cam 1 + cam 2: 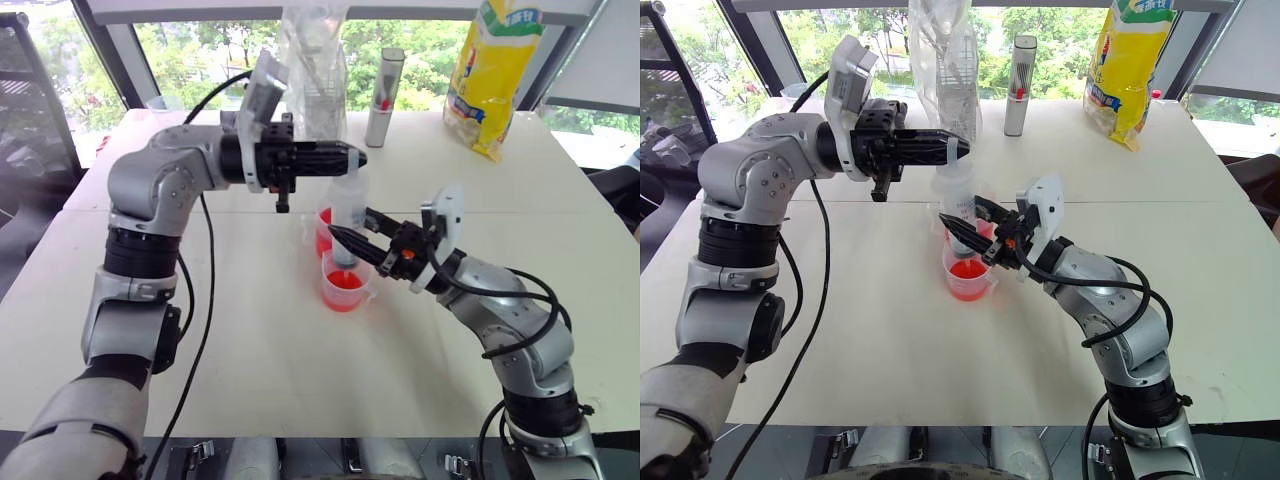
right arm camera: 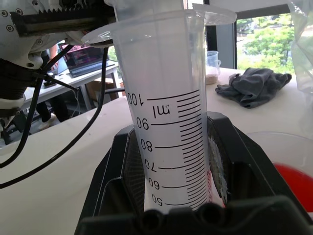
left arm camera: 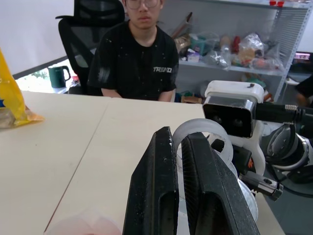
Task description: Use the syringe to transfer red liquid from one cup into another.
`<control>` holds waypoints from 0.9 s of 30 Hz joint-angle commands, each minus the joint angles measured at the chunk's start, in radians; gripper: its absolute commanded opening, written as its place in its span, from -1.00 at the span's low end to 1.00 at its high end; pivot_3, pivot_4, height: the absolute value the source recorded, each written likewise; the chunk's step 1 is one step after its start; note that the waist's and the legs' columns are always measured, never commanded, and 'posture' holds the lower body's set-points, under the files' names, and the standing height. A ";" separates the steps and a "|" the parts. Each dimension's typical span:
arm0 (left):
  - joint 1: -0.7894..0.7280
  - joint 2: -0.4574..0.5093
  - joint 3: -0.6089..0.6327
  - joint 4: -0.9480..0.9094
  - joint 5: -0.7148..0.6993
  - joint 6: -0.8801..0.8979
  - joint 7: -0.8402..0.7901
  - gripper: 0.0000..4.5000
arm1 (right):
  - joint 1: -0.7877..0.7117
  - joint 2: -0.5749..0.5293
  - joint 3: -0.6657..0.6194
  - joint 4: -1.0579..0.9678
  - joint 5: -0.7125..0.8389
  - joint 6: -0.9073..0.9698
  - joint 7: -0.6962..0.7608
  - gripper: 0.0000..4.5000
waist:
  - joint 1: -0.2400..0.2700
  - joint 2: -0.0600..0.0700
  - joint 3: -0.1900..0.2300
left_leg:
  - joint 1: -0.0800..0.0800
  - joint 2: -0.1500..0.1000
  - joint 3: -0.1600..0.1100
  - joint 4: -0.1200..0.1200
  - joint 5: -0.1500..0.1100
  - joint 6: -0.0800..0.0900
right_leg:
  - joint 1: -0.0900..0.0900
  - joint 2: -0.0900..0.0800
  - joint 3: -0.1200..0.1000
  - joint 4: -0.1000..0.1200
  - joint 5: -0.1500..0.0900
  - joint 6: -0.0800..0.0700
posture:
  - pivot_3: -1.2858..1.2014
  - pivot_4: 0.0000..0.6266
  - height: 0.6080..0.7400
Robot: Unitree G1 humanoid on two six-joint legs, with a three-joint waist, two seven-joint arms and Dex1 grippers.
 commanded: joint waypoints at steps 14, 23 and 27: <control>0.053 -0.006 -0.063 -0.085 0.001 0.013 -0.010 -0.96 | -0.100 -0.018 -0.095 -0.060 0.085 0.027 -0.029 -0.37 | 0.001 0.000 0.000 | 0.000 0.000 0.000 0.000 0.000 0.000 | 0.000 0.000 0.000 0.000 0.000 0.000 | 0.03 -0.52 1.00; 0.023 0.029 -0.026 -0.048 0.002 0.007 -0.002 0.11 | -0.089 -0.027 -0.093 -0.058 0.085 0.027 -0.023 -0.37 | -0.001 0.000 0.000 | 0.000 0.000 0.000 0.000 0.000 0.000 | 0.000 0.000 0.000 0.000 0.000 0.000 | 0.03 -0.52 1.00; 0.023 0.078 0.011 -0.036 -0.001 0.012 0.003 0.99 | -0.083 -0.028 -0.096 -0.065 0.089 0.031 -0.022 -0.37 | 0.000 0.000 0.000 | 0.000 0.000 0.000 0.000 0.000 0.000 | 0.000 0.000 0.000 0.000 0.000 0.000 | 0.03 -0.52 1.00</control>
